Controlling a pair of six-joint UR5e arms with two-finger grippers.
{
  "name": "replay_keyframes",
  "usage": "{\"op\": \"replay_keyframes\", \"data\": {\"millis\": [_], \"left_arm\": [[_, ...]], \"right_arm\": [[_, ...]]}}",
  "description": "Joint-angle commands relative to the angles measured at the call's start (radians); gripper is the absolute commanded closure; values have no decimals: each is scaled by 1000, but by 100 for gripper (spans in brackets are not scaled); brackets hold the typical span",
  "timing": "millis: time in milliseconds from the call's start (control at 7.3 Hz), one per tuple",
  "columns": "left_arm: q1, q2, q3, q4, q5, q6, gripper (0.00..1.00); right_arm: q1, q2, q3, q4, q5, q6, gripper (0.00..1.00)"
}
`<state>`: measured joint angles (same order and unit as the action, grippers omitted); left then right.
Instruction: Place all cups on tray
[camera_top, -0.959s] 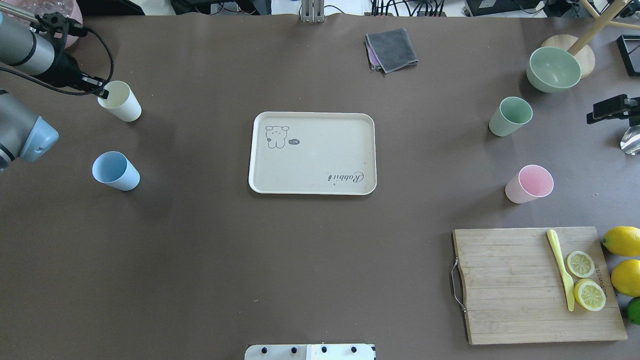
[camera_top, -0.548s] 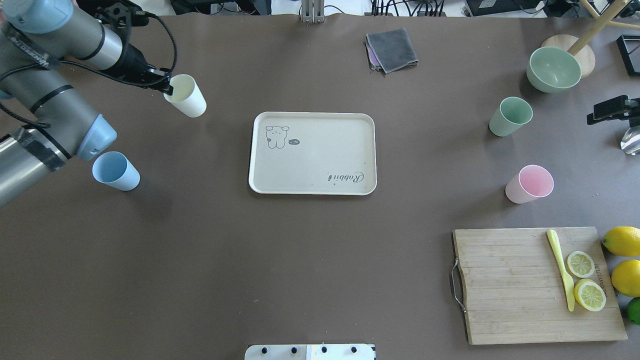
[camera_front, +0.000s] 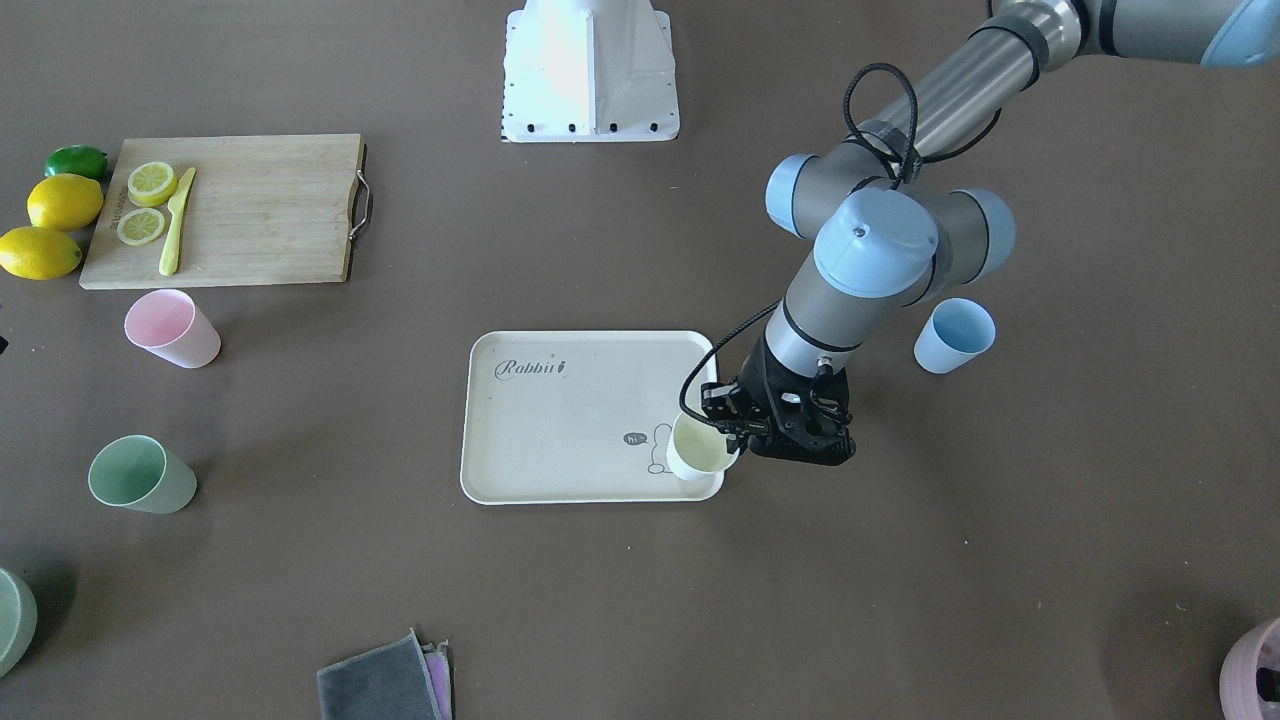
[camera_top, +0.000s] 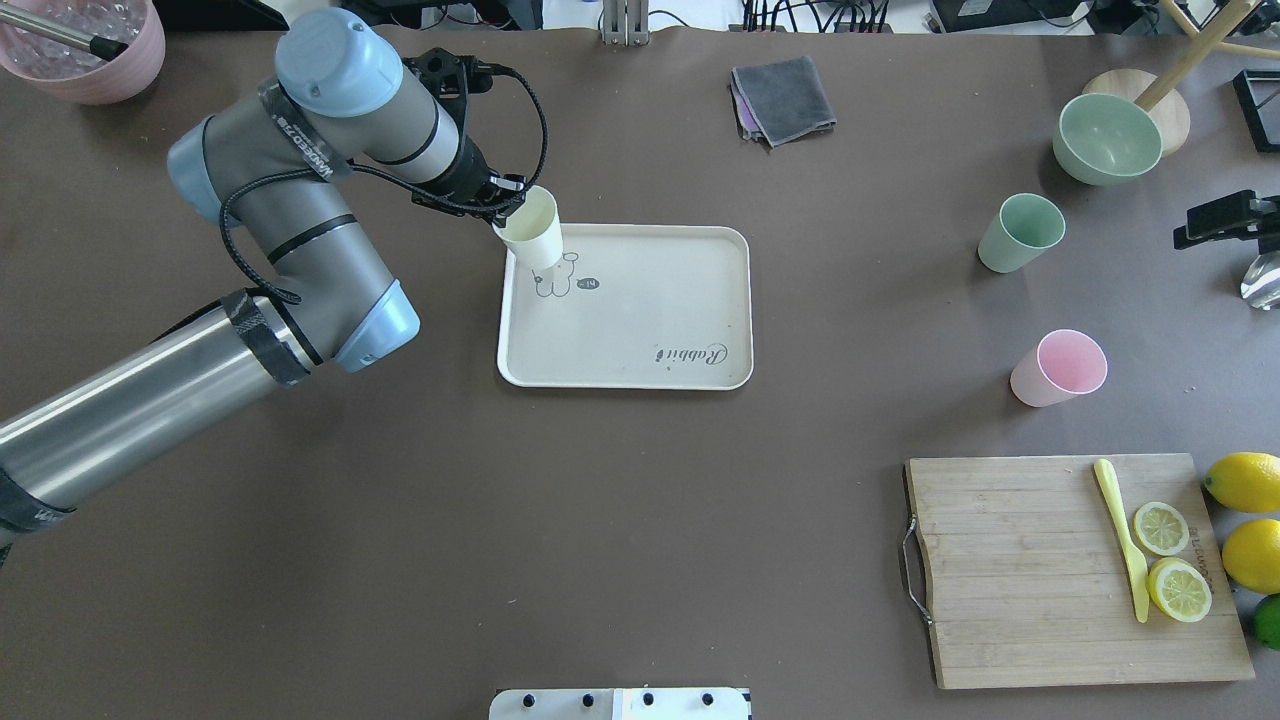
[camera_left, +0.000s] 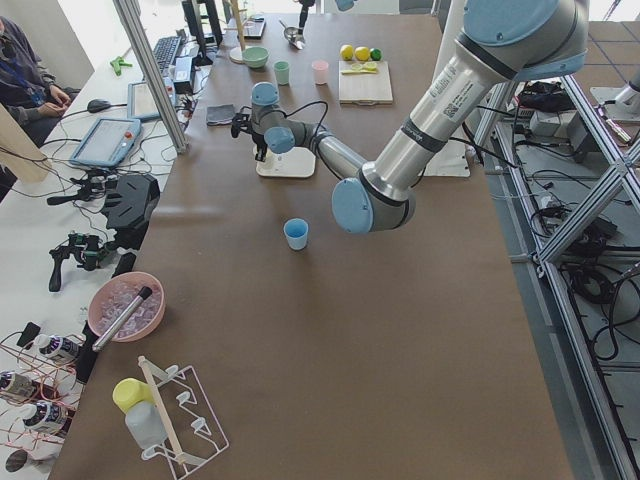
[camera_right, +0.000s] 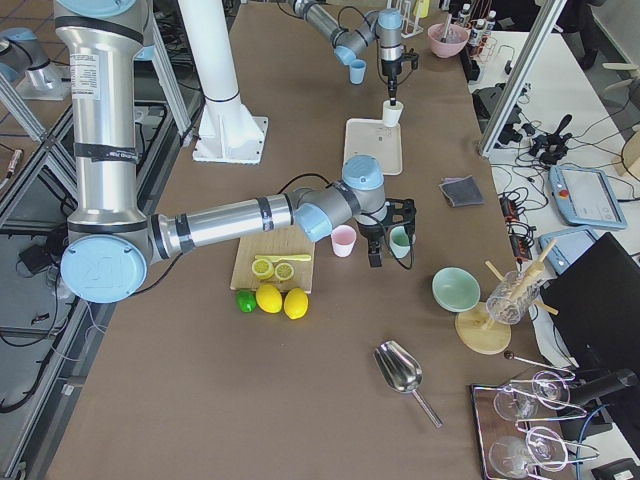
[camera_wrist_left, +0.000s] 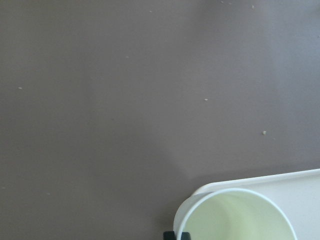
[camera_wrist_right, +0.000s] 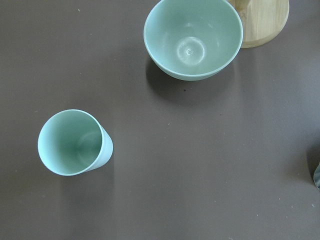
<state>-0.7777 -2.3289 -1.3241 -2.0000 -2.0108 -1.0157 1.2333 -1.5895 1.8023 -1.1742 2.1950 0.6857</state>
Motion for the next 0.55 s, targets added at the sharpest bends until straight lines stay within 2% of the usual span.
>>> {"op": "replay_keyframes", "data": {"millis": [0,137,274,411], "left_arm": [[32,-6,6,6,73,-14,100],[35,-15,2,6,73,-15,78],[35,-16,-3,3,73,-12,11],[35,-10,-16,0,75,-14,2]], "right_arm": [[0,-3,-1,-2,-3,0,0],[-2,-4,0,-5,-1,0,0],[-2,-3,3,-9,0,0,0],[-3,-4,3,-10,0,0,0]]}}
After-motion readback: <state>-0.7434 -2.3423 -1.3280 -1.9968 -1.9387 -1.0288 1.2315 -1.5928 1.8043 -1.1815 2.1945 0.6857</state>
